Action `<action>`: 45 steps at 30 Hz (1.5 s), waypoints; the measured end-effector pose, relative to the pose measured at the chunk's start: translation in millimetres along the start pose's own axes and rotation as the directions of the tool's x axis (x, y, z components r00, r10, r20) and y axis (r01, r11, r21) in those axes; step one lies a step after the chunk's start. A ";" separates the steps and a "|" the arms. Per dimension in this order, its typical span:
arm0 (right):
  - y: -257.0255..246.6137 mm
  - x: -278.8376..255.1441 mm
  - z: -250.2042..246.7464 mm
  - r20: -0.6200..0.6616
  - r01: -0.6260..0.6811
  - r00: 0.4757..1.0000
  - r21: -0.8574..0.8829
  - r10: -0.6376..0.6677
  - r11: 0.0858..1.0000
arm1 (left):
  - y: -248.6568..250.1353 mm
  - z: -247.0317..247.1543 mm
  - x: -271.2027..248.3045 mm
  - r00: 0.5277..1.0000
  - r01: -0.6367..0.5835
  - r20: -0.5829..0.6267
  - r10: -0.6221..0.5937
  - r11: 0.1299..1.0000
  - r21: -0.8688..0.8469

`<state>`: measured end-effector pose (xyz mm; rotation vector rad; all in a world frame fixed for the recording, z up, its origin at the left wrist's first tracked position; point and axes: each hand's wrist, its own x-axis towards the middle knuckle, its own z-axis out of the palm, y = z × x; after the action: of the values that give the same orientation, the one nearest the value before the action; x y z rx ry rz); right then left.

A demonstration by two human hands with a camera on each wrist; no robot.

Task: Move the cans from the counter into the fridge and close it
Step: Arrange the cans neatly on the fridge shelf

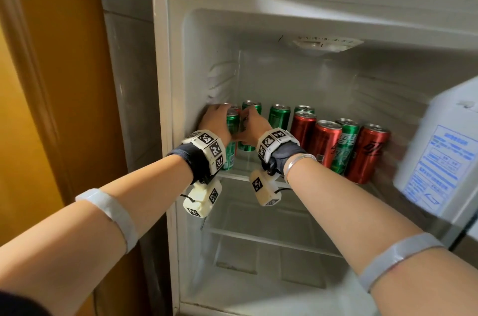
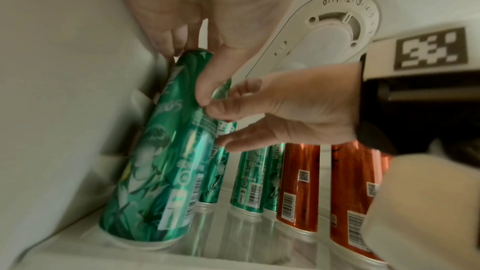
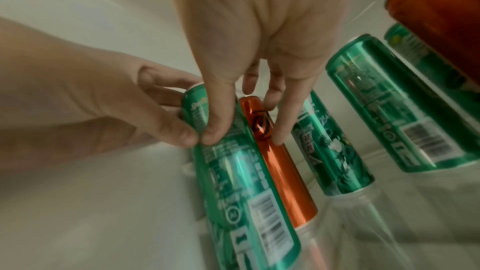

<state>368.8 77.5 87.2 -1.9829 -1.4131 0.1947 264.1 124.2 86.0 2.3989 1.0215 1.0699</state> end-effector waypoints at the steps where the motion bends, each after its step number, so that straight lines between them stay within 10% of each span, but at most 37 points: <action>1: 0.5 -0.4 2.4 0.031 -0.002 1.000 -0.021 0.002 1.000 | 0.7 -1.3 -1.7 1.000 0.008 -0.001 -0.008 1.000 -0.001; 7: 15.4 7.2 -16.8 0.085 0.018 0.996 -0.330 0.011 0.944 | 1.9 -6.1 -6.8 1.000 -0.006 -0.028 0.006 1.000 0.019; 12: 32.3 32.6 -33.7 -0.103 -0.089 0.993 -0.308 0.060 0.947 | 0.0 -1.2 -2.9 1.000 0.019 -0.008 -0.019 0.999 0.034; 45: 51.8 105.2 9.5 0.123 -0.119 0.985 -0.046 0.124 0.992 | 8.4 -0.1 -0.4 0.997 -0.002 0.071 -0.010 0.987 0.161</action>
<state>446.3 165.2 75.9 -2.1224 -1.3827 0.3551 267.9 118.1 90.3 2.5403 1.1264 0.9256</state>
